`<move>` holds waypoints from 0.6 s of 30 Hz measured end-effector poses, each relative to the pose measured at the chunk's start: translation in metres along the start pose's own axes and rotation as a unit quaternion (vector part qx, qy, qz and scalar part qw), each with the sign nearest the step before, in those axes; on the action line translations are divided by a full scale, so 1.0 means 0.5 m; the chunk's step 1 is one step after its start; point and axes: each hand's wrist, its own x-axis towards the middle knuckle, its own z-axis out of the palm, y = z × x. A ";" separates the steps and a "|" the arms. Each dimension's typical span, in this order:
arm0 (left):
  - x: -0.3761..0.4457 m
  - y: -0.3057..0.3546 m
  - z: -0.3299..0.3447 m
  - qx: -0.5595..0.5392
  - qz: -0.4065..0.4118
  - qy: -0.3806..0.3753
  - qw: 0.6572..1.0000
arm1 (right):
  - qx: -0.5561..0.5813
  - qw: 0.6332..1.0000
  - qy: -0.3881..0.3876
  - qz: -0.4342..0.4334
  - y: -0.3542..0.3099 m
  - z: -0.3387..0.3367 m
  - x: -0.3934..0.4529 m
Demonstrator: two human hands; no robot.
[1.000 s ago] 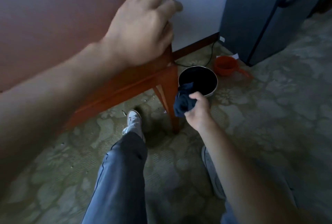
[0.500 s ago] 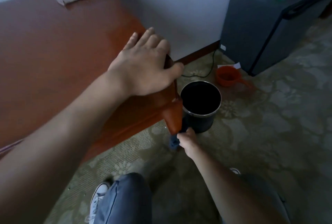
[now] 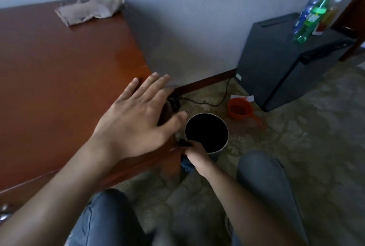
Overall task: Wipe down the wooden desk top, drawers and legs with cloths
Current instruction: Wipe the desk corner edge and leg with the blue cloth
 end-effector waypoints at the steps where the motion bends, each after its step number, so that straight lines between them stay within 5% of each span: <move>1: 0.001 0.001 -0.001 -0.013 -0.009 -0.001 1.000 | 0.033 0.999 -0.019 -0.022 -0.017 -0.009 -0.024; 6: 0.009 0.012 0.005 -0.007 -0.076 0.011 0.997 | 0.073 0.984 -0.085 -0.139 -0.054 -0.042 -0.085; 10: 0.018 0.022 0.012 0.020 -0.134 0.010 0.991 | 0.006 0.987 -0.074 -0.146 -0.024 -0.036 -0.056; 15: 0.023 0.031 0.013 0.034 -0.169 0.012 0.985 | -0.120 0.987 -0.102 -0.042 0.089 -0.012 0.062; 18: 0.021 0.037 0.009 0.030 -0.171 0.007 0.985 | -0.087 0.986 -0.142 0.025 0.140 -0.004 0.124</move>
